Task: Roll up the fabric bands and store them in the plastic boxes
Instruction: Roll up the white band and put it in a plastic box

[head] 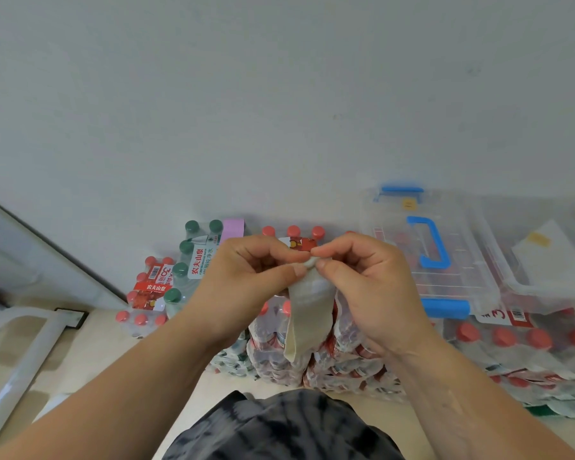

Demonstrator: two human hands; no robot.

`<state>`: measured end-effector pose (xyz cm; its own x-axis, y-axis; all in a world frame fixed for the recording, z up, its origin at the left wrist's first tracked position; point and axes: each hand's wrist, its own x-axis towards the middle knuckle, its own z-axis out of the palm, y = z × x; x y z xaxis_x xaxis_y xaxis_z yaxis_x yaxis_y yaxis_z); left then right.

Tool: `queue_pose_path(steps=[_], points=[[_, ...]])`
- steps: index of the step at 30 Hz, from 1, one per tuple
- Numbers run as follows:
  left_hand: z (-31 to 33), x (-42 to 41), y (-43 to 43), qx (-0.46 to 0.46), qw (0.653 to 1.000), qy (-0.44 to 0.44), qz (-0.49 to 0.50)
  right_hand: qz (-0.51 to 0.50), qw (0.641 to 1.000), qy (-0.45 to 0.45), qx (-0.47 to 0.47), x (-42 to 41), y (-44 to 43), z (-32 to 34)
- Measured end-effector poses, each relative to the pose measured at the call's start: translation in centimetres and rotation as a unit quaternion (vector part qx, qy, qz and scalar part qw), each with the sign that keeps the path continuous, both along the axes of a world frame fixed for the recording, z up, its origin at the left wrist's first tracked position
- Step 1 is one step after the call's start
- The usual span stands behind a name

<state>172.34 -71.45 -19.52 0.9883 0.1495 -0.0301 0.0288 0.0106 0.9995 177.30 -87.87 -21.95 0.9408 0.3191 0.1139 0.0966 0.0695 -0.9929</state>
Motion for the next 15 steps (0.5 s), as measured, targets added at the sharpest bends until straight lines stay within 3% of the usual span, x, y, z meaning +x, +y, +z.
queue_pose_path(steps=[4,9,15], points=[[0.0,0.0,0.3,0.044,0.999,-0.004,0.028,0.011,1.000,0.004,0.002,-0.1,0.2,-0.1],[0.3,0.3,0.4,0.147,0.989,-0.030,-0.005,-0.002,1.000,0.003,-0.004,0.4,0.1,0.1],[0.1,0.8,0.4,0.172,0.983,-0.060,0.035,0.009,1.000,0.017,-0.013,0.9,0.4,0.3]])
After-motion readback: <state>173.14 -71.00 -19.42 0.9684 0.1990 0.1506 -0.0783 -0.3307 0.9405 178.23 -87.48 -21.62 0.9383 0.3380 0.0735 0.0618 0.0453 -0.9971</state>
